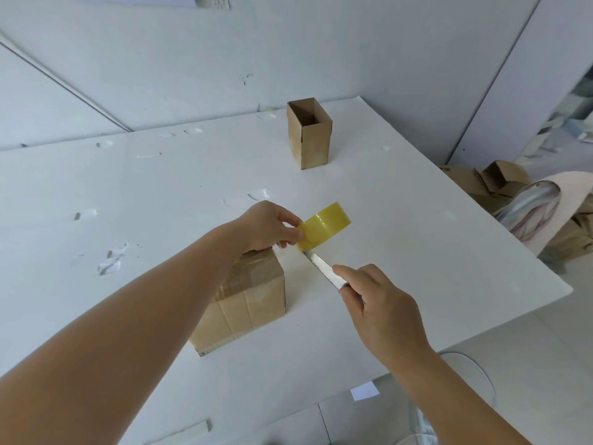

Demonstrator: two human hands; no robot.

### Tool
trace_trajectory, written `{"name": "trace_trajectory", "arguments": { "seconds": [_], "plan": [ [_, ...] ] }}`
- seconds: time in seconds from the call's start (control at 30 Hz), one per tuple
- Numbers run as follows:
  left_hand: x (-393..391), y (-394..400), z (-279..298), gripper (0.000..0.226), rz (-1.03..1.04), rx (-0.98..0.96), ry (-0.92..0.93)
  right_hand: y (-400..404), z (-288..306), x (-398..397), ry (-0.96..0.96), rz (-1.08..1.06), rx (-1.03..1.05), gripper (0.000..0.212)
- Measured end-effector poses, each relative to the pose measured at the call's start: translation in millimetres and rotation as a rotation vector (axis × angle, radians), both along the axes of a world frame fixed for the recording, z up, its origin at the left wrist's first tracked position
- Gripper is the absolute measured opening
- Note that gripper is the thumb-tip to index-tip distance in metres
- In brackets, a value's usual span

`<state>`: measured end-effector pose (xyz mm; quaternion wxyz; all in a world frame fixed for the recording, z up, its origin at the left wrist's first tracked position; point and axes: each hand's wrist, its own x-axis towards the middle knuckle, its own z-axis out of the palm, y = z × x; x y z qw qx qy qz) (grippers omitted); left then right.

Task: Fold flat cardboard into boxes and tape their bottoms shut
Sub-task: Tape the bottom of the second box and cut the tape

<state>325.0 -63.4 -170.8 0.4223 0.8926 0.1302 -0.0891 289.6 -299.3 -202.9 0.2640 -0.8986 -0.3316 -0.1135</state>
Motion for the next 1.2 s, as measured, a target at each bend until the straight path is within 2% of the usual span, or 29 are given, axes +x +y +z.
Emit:
{"name": "trace_trajectory", "arguments": {
  "seconds": [0.13,0.3,0.43,0.53,0.63,0.77,0.83,0.97,1.03,1.07,1.1,1.17,1.2],
  "plan": [
    [-0.7,-0.9,1.0,0.012,-0.016,-0.005,-0.005,6.4,12.6,-1.4,-0.032,-0.011,-0.043,0.034],
    [-1.0,-0.2,-0.4,0.01,-0.008,-0.013,-0.022,28.3,25.7,-1.3,0.018,-0.017,-0.334,0.037],
    [-1.3,0.3,-2.3,0.01,-0.01,-0.021,-0.037,43.3,43.2,-4.4,0.046,-0.046,-0.475,0.023],
    [-1.3,3.1,-4.6,0.014,0.012,-0.006,-0.057,57.5,48.8,-4.3,0.077,-0.046,-0.559,0.025],
    [1.8,2.9,-4.4,0.011,0.044,-0.008,-0.071,67.0,44.6,7.8,0.074,-0.025,-0.637,0.027],
    [2.7,-1.1,-3.9,0.01,0.039,-0.066,-0.1,63.4,11.5,16.9,0.189,0.016,-0.727,0.029],
    [1.8,1.0,-5.9,0.01,0.082,-0.078,-0.091,58.4,-9.6,20.2,0.189,-0.023,-0.683,0.033],
    [2.5,1.2,-3.9,0.013,0.106,-0.129,-0.075,48.0,-42.8,30.4,0.15,-0.119,-0.612,0.057],
    [2.6,0.5,-3.0,0.01,0.11,-0.136,-0.073,45.9,-52.4,35.0,0.127,-0.101,-0.575,0.054],
    [2.6,0.3,-2.7,0.01,0.114,-0.141,-0.068,46.7,-52.9,36.7,0.158,-0.095,-0.487,0.049],
    [2.8,0.2,-2.3,0.01,0.119,-0.15,-0.063,49.2,-49.7,37.1,0.256,-0.096,-0.307,0.045],
    [3.3,0.1,-1.1,0.009,0.129,-0.164,-0.058,62.4,-36.8,32.2,0.627,-0.124,0.205,0.047],
    [3.6,-0.2,-0.6,0.01,0.133,-0.162,-0.055,71.3,-29.8,28.3,0.822,-0.147,0.398,0.057]
  ]
}}
